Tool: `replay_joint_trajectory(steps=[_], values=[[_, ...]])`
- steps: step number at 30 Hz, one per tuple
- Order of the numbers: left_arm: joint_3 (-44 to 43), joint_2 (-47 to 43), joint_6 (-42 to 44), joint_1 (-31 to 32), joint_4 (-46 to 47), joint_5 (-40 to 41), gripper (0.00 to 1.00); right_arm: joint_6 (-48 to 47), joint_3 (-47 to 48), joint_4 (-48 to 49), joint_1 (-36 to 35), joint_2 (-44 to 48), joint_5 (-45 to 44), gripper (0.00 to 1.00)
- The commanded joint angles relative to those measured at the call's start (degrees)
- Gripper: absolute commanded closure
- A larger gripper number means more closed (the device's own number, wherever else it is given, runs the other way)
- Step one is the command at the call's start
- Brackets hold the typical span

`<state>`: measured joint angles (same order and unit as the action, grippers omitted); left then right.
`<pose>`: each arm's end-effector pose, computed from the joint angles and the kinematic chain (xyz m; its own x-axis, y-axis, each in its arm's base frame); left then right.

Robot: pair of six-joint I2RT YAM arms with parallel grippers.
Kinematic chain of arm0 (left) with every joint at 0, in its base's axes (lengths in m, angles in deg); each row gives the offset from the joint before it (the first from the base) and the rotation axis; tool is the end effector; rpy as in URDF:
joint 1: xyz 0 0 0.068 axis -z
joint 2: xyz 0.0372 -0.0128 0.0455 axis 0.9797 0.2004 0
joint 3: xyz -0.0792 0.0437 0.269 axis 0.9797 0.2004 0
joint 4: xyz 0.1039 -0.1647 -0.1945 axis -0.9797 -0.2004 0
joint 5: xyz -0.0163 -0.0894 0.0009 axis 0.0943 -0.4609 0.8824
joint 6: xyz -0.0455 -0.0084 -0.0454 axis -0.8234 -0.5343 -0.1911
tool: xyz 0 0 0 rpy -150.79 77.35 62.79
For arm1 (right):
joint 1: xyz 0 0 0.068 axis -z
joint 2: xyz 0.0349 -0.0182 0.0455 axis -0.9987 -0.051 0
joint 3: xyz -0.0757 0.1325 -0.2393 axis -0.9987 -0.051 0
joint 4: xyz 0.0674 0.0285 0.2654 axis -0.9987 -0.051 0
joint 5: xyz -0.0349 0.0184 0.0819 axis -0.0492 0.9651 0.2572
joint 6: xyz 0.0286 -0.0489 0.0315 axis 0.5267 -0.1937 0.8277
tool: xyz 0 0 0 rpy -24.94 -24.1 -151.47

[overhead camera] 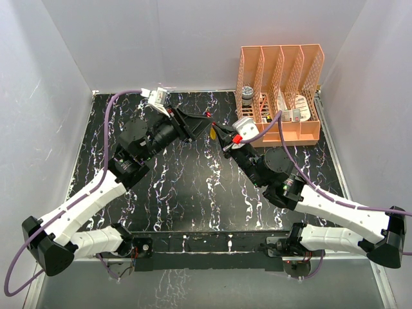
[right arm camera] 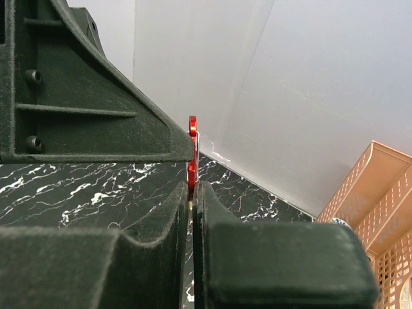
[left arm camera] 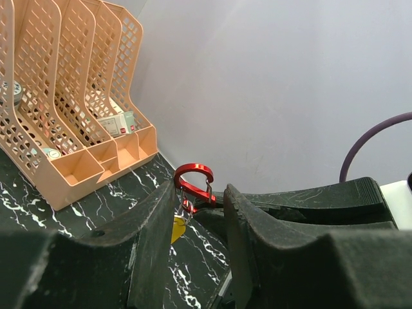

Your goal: Remove the keys from the keyring

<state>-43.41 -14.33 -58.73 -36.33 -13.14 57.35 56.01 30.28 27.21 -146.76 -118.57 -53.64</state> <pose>0.2005 -0.1916 0.4451 -0.3207 -0.5488 -0.7720 0.7314 0.3743 -0.5700 0.1464 0.2116 0.4098 0.3042 -0.0438 -0.9516 -0.5418 0.8137 -0.2107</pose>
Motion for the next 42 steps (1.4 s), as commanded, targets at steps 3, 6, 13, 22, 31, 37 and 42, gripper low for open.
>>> replay_joint_trajectory(steps=[3, 6, 13, 22, 31, 37, 42], values=[[-1.8, 0.2, -1.5, 0.2, 1.3, -2.8, 0.66, -0.1, 0.2, 2.2, -0.2, 0.9, -0.1, 1.00], [-1.6, 0.4, -1.8, 0.2, 1.5, -3.1, 0.66, -0.1, 0.2, 2.3, -0.2, 0.7, 0.0, 1.00], [-1.5, -0.1, -0.7, 0.2, 2.0, -2.5, 0.73, -0.1, 0.2, 2.1, -0.2, 0.9, 0.1, 1.00], [-1.7, 0.3, 0.0, 0.2, 3.3, -3.9, 0.97, 0.1, 0.1, 2.1, -0.2, 0.8, 0.1, 1.00], [-5.0, 2.8, -1.8, 0.2, 1.9, -10.5, 1.00, -0.7, 0.0, 2.1, -0.1, 1.0, -0.5, 1.00], [-8.0, 3.4, 0.0, 0.2, -2.5, -10.8, 0.99, -1.1, -0.1, 2.1, -0.2, 1.4, -0.7, 1.00], [-8.3, 3.5, 0.3, 0.2, -3.4, -12.0, 0.83, -1.2, 0.1, 2.0, -0.2, 1.3, -0.8, 1.00]])
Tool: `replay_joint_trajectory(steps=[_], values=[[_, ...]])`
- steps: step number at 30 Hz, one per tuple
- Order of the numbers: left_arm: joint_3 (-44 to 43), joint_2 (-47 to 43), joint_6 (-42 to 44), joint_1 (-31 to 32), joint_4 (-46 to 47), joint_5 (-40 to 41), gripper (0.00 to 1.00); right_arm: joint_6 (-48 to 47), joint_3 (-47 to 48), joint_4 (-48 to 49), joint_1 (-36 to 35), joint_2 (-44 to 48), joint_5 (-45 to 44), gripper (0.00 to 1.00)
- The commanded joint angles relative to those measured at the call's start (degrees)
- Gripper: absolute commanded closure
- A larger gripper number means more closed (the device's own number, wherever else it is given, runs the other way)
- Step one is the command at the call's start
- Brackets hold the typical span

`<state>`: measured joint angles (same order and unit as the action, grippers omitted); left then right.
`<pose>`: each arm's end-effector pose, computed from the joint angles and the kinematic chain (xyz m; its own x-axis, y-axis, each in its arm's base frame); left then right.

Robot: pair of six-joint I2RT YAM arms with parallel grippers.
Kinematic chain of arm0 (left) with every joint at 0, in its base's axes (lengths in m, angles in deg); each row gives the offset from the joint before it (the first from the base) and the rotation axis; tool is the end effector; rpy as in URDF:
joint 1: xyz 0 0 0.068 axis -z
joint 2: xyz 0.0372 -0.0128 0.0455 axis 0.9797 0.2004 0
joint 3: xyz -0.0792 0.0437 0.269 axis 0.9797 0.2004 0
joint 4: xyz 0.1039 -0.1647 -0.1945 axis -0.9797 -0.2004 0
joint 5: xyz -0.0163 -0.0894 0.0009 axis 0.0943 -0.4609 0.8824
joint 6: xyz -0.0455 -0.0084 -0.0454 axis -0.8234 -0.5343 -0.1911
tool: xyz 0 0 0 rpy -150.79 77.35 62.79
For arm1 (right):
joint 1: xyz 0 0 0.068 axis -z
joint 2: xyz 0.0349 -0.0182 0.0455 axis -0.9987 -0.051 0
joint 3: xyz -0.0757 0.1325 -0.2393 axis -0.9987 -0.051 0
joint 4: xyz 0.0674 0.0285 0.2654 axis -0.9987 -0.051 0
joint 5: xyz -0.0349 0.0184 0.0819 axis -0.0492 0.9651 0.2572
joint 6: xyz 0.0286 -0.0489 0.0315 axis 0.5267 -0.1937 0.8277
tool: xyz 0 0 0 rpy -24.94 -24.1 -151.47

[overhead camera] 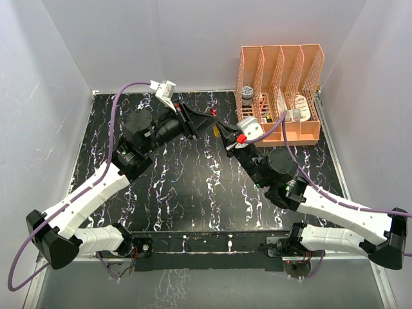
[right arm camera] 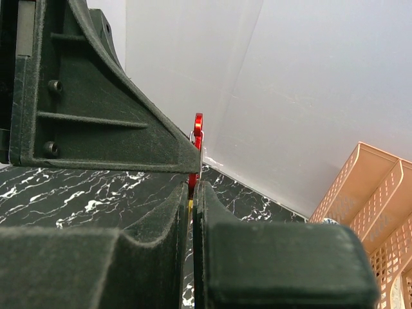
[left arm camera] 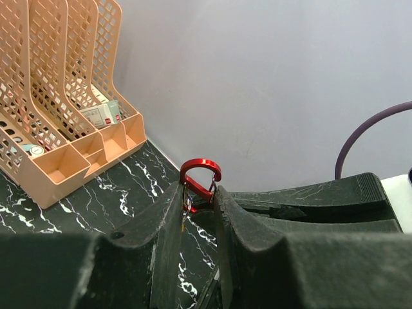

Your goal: Remove the keys from the keyring

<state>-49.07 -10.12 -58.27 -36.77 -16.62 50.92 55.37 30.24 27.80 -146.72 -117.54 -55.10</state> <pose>0.2110 -0.2055 0.4556 -0.3712 -0.4750 -0.7979 0.7661 0.3290 -0.5522 0.1444 0.2056 0.4148 0.3170 -0.0352 -0.9478 -0.5157 0.8323 -0.2034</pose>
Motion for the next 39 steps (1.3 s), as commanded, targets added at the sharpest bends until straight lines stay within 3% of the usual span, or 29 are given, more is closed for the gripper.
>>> replay_joint_trajectory(steps=[1, 4, 11, 14, 19, 35, 37, 39], values=[[-2.5, -0.8, -0.3, 0.6, 0.3, -5.8, 0.81, -0.6, 0.2, 1.5, -0.2, 0.2, 0.7, 1.00], [-2.1, -0.6, -0.7, 0.6, 1.4, -6.8, 0.73, -0.6, 0.3, 1.6, -0.2, 0.0, 0.7, 1.00], [-1.6, -0.3, -1.4, 0.6, 3.0, -7.9, 0.68, -0.5, 0.3, 1.5, -0.2, 0.0, 0.9, 1.00], [-1.4, -0.1, -1.5, 0.6, 3.5, -8.2, 0.76, -0.5, 0.3, 1.6, -0.3, 0.1, 1.0, 1.00], [-1.6, 0.9, -1.9, 0.6, 5.3, -10.5, 1.00, -0.3, 0.0, 1.6, -0.2, 0.3, 1.1, 1.00], [-1.4, -0.5, 1.4, 0.6, 4.3, -9.3, 1.00, -0.4, -0.6, 1.9, -0.2, 0.7, 1.2, 1.00], [-1.2, -0.7, 1.5, 0.6, 4.4, -9.1, 1.00, -0.5, -0.7, 1.9, -0.2, 0.7, 1.4, 0.84], [-1.2, -0.8, 1.6, 0.6, 4.2, -9.0, 1.00, -0.5, -0.7, 2.0, -0.2, 0.8, 1.4, 0.76]])
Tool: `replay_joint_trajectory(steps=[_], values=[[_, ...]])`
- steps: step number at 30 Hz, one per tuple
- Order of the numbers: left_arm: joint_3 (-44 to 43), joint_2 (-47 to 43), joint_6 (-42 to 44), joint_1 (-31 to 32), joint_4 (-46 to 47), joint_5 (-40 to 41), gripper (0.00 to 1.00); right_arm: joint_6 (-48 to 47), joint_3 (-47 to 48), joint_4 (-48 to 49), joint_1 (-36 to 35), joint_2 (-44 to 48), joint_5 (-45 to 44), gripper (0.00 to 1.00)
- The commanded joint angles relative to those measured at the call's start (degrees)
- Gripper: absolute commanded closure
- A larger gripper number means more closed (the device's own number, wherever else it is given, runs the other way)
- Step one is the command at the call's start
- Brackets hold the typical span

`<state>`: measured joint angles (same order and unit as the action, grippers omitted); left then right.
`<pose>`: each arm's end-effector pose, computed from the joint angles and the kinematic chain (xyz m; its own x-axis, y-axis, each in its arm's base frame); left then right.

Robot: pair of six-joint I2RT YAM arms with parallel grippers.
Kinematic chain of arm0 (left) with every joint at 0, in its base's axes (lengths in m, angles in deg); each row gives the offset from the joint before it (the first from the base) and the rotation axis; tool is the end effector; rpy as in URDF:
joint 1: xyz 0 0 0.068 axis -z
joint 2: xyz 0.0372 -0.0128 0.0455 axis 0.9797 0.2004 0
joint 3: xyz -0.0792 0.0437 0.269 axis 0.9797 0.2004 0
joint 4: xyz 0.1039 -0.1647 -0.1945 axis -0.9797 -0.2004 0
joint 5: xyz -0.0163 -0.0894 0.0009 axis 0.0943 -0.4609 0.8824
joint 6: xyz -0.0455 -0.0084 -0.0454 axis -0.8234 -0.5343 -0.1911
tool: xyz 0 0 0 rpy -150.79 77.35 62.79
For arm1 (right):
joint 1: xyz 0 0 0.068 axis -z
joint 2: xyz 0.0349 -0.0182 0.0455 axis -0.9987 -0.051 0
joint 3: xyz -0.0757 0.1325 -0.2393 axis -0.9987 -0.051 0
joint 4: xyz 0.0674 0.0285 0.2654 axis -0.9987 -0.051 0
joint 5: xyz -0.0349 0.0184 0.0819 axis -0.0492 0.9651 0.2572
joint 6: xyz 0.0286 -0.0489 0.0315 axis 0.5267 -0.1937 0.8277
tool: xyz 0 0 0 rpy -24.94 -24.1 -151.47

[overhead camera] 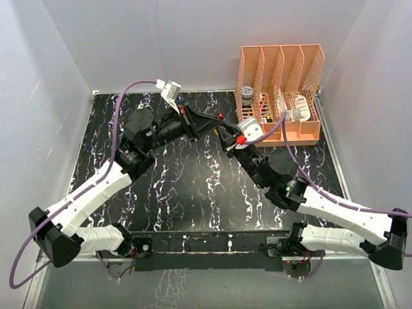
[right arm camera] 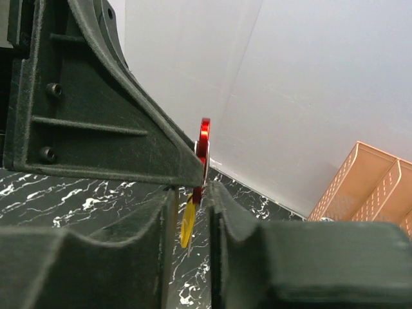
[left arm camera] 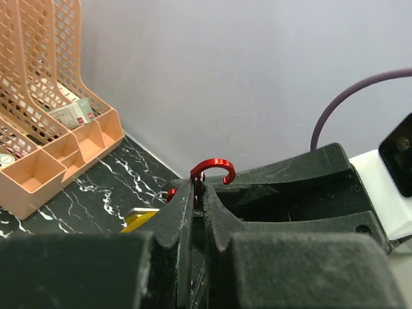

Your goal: Remove the keys from the keyring

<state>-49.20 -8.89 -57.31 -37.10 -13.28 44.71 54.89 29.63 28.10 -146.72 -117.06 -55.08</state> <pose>0.2114 -0.2106 0.4569 -0.3634 -0.4371 -0.8227 0.8267 0.2559 -0.5011 0.1434 0.2039 0.4132 0.3228 -0.0397 -0.9456 -0.5130 0.8323 -0.2100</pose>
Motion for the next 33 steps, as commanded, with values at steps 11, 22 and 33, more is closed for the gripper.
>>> replay_joint_trajectory(steps=[11, 22, 33], values=[[1.3, -3.3, 0.5, 0.9, 1.8, 2.3, 1.00, 0.0, 0.4, -0.4, -0.2, 1.1, 0.3, 0.65], [6.8, -3.3, -10.1, -4.1, 8.5, 8.8, 1.00, -0.2, -4.9, -3.5, -0.2, 6.7, -6.5, 0.60], [18.1, 11.1, -47.5, -14.6, 44.9, -3.6, 1.00, 2.2, -7.6, -3.2, -0.2, 7.1, -9.2, 0.59]])
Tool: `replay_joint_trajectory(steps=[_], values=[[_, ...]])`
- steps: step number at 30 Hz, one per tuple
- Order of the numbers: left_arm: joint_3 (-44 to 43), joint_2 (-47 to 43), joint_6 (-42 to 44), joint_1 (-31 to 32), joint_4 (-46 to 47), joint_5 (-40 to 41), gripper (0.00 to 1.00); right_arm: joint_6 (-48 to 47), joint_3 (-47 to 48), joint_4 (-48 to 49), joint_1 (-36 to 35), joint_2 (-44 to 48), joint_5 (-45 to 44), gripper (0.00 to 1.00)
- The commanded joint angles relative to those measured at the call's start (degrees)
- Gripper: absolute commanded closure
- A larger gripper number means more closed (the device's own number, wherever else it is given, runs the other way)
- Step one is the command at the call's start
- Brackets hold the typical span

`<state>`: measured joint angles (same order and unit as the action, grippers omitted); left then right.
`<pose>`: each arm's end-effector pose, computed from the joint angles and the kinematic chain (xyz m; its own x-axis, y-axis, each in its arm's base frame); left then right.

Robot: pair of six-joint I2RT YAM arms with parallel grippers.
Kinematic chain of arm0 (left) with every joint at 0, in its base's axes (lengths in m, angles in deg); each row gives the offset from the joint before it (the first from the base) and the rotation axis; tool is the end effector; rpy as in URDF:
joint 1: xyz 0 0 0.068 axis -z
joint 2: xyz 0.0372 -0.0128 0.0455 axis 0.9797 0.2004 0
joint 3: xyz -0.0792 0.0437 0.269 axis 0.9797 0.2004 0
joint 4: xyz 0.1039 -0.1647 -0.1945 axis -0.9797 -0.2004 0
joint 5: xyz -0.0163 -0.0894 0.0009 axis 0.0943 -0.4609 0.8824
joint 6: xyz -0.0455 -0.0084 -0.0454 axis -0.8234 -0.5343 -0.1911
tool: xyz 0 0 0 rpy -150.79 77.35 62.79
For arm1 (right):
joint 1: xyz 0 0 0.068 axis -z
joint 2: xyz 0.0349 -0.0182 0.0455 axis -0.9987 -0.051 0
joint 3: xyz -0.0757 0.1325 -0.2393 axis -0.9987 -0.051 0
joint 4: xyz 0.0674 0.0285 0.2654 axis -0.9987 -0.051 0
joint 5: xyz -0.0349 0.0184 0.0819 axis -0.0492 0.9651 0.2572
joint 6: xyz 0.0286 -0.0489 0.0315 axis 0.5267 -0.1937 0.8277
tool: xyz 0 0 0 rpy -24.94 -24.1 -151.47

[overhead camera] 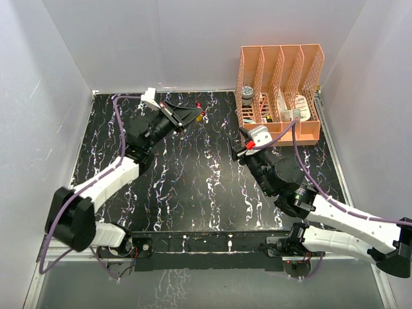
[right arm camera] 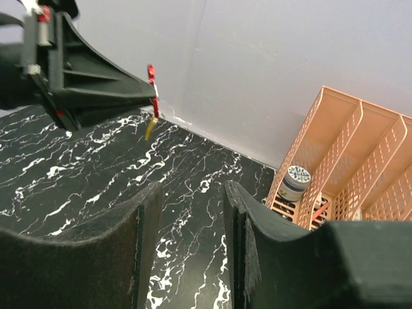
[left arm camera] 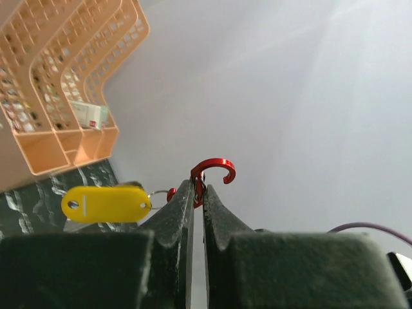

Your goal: Remove the keys from the keyring

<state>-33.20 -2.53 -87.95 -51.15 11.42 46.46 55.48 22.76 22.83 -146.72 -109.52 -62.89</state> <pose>0.2819 -0.1646 0.3679 -0.5547 -0.6984 -0.4523 0.5345 0.1175 -0.8370 0.1334 0.1747 0.3845 0.2425 -0.1191 -0.9628 -0.4164 0.8836 -0.2142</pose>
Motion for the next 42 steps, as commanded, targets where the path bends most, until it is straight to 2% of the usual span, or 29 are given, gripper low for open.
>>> replay_joint_trajectory(steps=[1, 7, 12, 26, 32, 37, 42], values=[[2.5, 6.6, -19.4, -0.6, 23.7, -5.7, 1.00, 1.8, -1.1, 2.7, -0.2, -0.8, -0.9, 0.59], [2.7, 15.6, -33.3, -0.5, 42.9, -4.8, 1.00, 1.6, -3.4, 8.9, -0.2, -3.3, 1.3, 0.59], [2.6, 22.1, -45.3, 0.6, 58.3, 1.5, 1.00, 1.0, -4.3, 12.1, -0.2, -5.7, -0.8, 0.60], [2.8, 21.0, -45.9, 2.8, 59.0, 6.3, 1.00, -1.4, -11.7, 28.7, -0.2, -4.5, -2.2, 0.57], [3.4, 19.7, -45.7, 4.2, 59.1, 7.3, 1.00, -1.7, -14.5, 36.4, -0.2, -7.0, 0.0, 0.43], [3.2, 18.6, -45.7, 4.9, 59.1, 7.4, 1.00, -1.1, -15.1, 39.8, 0.3, -8.5, 2.3, 0.43], [3.4, 17.1, -45.2, 4.8, 59.0, 6.9, 1.00, -2.2, -18.3, 48.3, 0.6, -9.1, 2.5, 0.42]])
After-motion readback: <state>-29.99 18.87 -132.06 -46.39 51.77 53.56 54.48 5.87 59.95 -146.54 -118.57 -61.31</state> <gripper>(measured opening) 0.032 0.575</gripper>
